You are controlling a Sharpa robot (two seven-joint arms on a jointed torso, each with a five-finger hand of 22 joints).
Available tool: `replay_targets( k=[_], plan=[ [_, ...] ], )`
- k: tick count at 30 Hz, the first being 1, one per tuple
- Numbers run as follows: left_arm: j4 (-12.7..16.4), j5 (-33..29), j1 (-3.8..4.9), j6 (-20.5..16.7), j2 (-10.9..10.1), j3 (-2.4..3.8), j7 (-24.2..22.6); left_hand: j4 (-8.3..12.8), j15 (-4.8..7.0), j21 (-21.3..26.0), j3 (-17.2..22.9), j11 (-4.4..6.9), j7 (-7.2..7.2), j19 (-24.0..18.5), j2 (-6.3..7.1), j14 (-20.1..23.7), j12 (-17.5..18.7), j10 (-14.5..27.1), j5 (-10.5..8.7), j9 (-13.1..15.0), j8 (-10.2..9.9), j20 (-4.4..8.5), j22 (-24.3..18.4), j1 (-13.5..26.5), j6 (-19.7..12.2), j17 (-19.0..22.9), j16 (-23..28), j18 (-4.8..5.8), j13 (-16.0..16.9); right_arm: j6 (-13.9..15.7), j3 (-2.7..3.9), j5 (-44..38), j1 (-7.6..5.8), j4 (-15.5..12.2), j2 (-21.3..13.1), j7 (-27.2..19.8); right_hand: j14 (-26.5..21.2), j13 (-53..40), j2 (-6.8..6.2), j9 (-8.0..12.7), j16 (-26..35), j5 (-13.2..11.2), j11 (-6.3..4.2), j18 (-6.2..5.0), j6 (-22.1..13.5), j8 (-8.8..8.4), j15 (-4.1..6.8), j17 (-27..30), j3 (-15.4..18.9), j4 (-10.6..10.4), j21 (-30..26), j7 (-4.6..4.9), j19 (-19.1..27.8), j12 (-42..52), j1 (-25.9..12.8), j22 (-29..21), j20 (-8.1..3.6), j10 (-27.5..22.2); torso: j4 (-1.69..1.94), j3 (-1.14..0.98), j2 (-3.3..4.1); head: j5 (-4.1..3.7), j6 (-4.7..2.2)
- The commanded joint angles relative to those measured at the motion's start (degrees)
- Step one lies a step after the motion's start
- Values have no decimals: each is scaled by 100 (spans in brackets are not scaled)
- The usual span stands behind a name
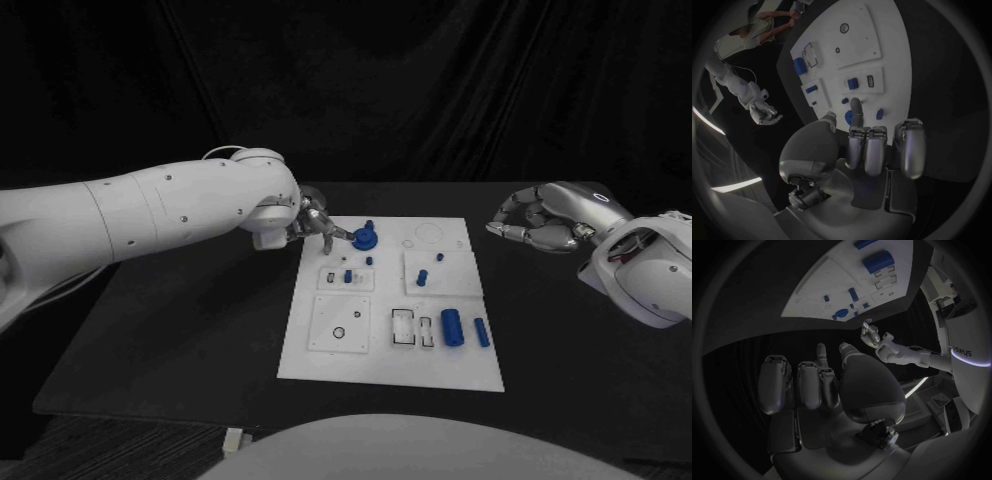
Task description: Assemble the parts on the task board
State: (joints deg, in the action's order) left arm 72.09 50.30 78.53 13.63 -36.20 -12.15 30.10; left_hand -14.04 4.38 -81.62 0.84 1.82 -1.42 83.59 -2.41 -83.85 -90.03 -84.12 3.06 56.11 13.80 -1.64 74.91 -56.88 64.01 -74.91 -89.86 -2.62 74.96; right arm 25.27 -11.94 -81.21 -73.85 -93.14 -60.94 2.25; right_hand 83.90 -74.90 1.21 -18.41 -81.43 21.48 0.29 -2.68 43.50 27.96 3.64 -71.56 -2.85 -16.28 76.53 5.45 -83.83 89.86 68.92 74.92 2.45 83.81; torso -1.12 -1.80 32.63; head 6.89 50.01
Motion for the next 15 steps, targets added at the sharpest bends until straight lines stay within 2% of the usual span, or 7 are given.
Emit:
replay_targets(
  k=[1,2,7,9,11,13,15],
  plan=[
    [-25,-11,102,-46,-31,4,-99,6,33,-36,-63,43,-10,75,7,-615,3,-588,-19,101,75,-12,1051,-88,-105,-1509,-14,29,1504,22,5,-12,11,1,-7,96,292,-1510,-5,8,27,20,39,-51,29,3,-31,-4,14,-8,-24,0,-110,14,25,1083,42,619,-1,-1,-2,0,-1],
    [-84,-11,142,16,-31,4,-86,69,29,-44,-64,29,-25,84,5,-615,3,-588,-18,172,94,-15,1060,-209,-238,-1509,-14,32,1504,19,5,-12,11,6,-1,100,292,-1510,-5,8,27,20,39,-51,29,3,-31,-4,14,-8,-24,0,-110,14,25,1083,42,619,-2,-2,2,2,-1],
    [-389,-10,213,148,73,4,-165,290,-7,-52,-37,-10,-66,100,-54,-615,3,-588,0,488,315,-46,1084,-577,-563,-1509,-14,37,1504,8,5,-12,11,15,20,102,293,-1510,-10,10,24,16,38,-50,28,1,-31,-9,22,-13,-22,0,-111,14,16,1083,42,619,-1,-5,-3,2,-1],
    [-527,65,223,164,133,4,-260,333,-12,-54,-32,-14,-69,105,-69,-615,3,-588,15,565,388,-51,1090,-642,-615,-1509,-14,38,1504,1,5,-12,11,18,30,101,294,-1510,-10,11,23,16,38,-51,28,1,-31,-13,23,-13,-25,0,-110,14,15,1082,42,619,-9,-5,3,-4,-1],
    [-673,239,224,159,201,3,-378,361,-16,-65,-35,-19,-74,114,-77,-615,3,-588,33,636,449,-57,1101,-679,-669,-1509,-14,41,1504,-4,5,-12,11,19,38,99,294,-1510,-10,11,23,16,38,-51,28,1,-31,-13,23,-13,-25,0,-110,14,15,1082,42,619,7,-6,0,-25,-1],
    [-805,383,217,152,265,3,-460,360,-17,-47,-38,-20,-76,102,-81,-615,3,-588,34,650,462,-58,1092,-678,-678,-1509,-14,36,1504,-6,5,-12,11,20,43,95,294,-1510,-10,11,23,16,38,-51,28,1,-31,-13,23,-13,-25,0,-110,14,15,1082,42,619,-6,-6,2,-6,-1],
    [-971,498,194,161,343,3,-535,355,-19,-43,-42,-22,-78,100,-89,-615,3,-588,32,666,476,-60,1092,-674,-689,-1509,-14,35,1504,-12,5,-12,11,23,48,94,294,-1510,-10,11,24,17,37,-51,28,1,-31,-10,25,-13,-26,-1,-110,14,14,1082,42,619,-3,-14,-8,3,-1]
  ],
)
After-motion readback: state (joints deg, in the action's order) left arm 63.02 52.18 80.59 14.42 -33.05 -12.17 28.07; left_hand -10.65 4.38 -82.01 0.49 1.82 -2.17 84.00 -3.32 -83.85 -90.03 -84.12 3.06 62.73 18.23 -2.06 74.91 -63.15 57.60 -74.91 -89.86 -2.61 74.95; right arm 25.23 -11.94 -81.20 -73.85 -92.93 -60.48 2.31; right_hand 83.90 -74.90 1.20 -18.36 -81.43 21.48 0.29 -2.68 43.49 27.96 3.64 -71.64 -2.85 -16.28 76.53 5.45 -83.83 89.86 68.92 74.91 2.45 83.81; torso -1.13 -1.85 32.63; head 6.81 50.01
